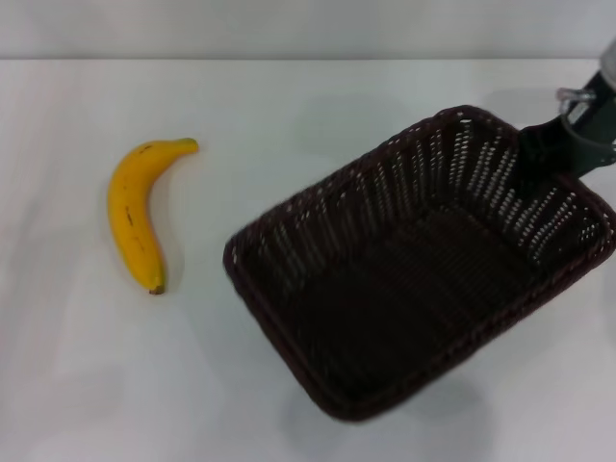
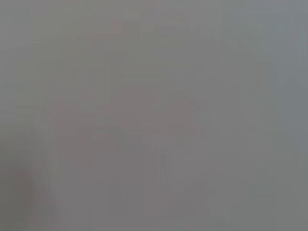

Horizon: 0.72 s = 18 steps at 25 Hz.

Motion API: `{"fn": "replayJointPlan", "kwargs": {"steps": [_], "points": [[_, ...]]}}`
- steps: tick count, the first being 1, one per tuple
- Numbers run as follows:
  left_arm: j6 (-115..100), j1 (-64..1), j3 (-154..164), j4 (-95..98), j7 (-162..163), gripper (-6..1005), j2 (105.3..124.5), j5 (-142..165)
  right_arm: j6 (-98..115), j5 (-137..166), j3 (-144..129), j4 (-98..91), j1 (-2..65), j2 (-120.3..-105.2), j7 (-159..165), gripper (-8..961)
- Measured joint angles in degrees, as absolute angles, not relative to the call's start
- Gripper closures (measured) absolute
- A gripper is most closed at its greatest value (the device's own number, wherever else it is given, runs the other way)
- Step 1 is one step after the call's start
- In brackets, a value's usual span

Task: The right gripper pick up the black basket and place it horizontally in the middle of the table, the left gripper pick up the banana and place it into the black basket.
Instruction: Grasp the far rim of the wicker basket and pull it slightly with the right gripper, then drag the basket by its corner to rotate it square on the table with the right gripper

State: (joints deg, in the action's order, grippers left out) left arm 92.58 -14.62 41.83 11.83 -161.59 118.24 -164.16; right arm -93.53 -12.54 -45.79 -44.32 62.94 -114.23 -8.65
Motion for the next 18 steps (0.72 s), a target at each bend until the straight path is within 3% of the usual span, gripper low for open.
{"fn": "replayJointPlan", "kwargs": {"steps": [8,18], "points": [[90.38,-15.88,41.06,12.88,-161.48,138,116.55,-163.97,-96.43,-21.05,-50.27,-58.03,52.4,-115.33,0.28,777],[87.45,-17.82,41.21,13.71,-161.36,138,115.49,-163.78,-95.38,-30.31,-56.6,-62.17,46.59,-115.46,7.65,804]]}}
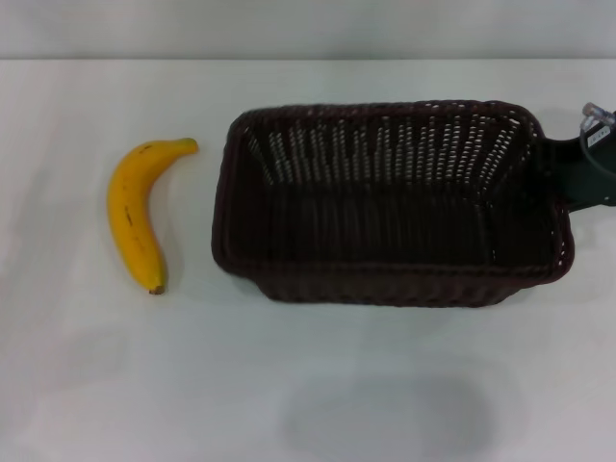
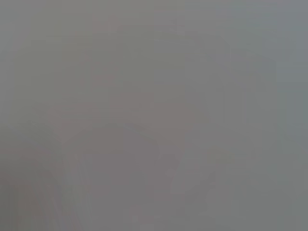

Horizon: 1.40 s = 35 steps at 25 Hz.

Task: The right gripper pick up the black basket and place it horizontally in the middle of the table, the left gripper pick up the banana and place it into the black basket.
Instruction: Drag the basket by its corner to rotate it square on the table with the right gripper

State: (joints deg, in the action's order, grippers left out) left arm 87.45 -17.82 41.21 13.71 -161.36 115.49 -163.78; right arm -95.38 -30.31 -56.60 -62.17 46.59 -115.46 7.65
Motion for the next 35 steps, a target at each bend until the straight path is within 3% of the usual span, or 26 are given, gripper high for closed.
{"fn": "replayJointPlan", "kwargs": {"steps": [10,16,23,28,35], "points": [[85.55,-19.17,41.25,13.71,-161.28,138,114.78,-163.65,-96.66,-29.9,-59.68,-62.94,46.1,-114.88,8.71,808],[85.51,-19.46,41.02,13.72,-161.28,138,114.79,-163.69,-99.85,-29.45,-63.99,-62.88,47.47,-111.86,6.35,811],[85.53,-19.61,41.03,13.8,-161.32,139,114.95,-163.95,-101.9,-31.48,-64.68,-61.48,50.74,-110.15,4.62,814],[85.55,-19.7,41.03,13.8,-161.35,139,115.03,-163.99,-101.38,-32.21,-66.72,-56.58,53.48,-110.26,4.12,815],[85.54,-19.49,40.87,13.8,-161.52,139,115.05,-164.09,-101.36,-27.3,-67.08,-55.18,55.81,-112.48,3.96,814]]}}
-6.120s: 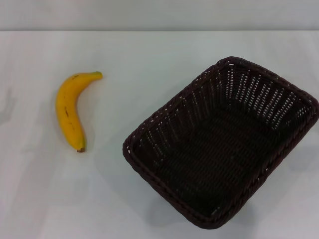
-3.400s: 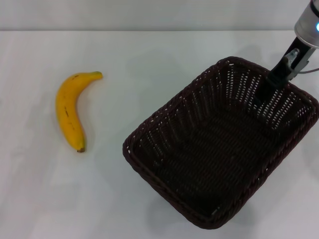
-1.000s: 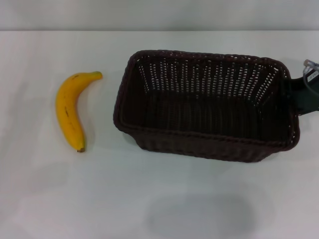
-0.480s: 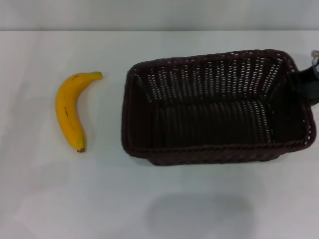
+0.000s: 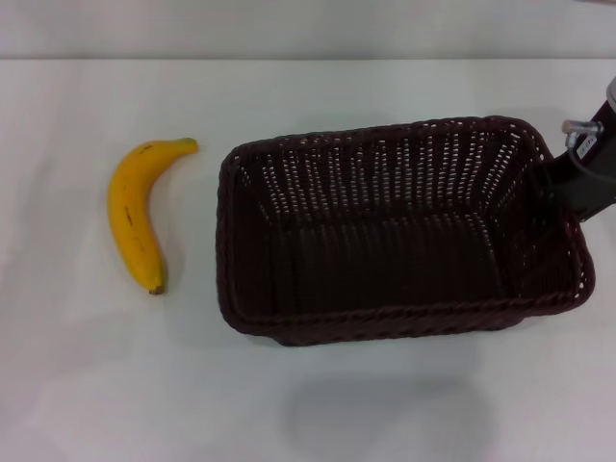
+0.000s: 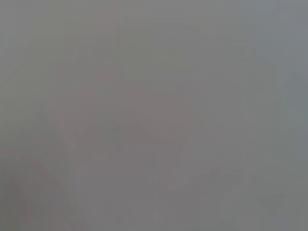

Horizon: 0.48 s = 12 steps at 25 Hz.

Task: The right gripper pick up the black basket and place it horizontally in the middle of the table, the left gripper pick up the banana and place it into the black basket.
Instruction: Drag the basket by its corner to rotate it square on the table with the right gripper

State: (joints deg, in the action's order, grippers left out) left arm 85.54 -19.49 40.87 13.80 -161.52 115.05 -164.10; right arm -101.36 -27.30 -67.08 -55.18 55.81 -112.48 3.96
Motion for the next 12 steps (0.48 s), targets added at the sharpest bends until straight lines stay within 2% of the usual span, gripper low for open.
{"fn": "replayJointPlan", "kwargs": {"steps": [7,12], "points": [[85.43,-19.14,40.86,13.8,-161.36,139,114.92,-164.1,-101.22,-26.76,-63.98,-56.41,55.18,-113.81,3.64,814],[85.11,-19.02,40.86,13.8,-161.28,139,114.86,-164.16,-101.42,-26.81,-63.49,-57.16,54.73,-113.8,3.75,798]]}}
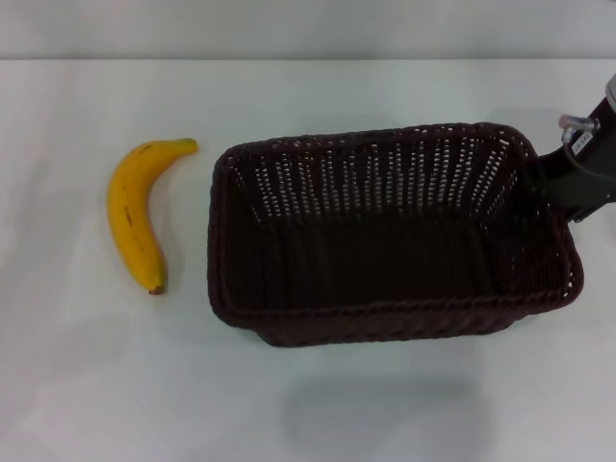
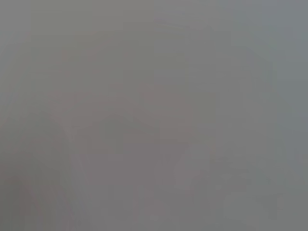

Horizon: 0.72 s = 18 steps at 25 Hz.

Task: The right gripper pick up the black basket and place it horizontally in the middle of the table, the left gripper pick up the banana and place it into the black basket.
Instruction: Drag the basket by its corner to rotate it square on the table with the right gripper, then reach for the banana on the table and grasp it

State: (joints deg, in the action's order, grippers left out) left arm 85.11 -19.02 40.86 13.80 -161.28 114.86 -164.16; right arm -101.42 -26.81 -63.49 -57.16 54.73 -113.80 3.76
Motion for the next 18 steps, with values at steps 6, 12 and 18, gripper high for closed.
{"fn": "replayJointPlan", "kwargs": {"steps": [6,12,18], "points": [[85.07,-18.98,40.85,13.8,-160.84,151,114.76,-164.21,-102.86,-25.57,-63.95,-58.25,54.66,-113.49,4.78,575],[84.71,-18.76,40.71,13.8,-160.49,168,114.68,-164.33,-103.92,-26.4,-63.6,-61.96,54.62,-112.26,6.16,488],[81.27,-18.72,40.74,14.43,-160.42,185,114.75,-164.2,-103.6,-30.62,-63.33,-65.81,53.52,-111.03,5.7,484]]}}
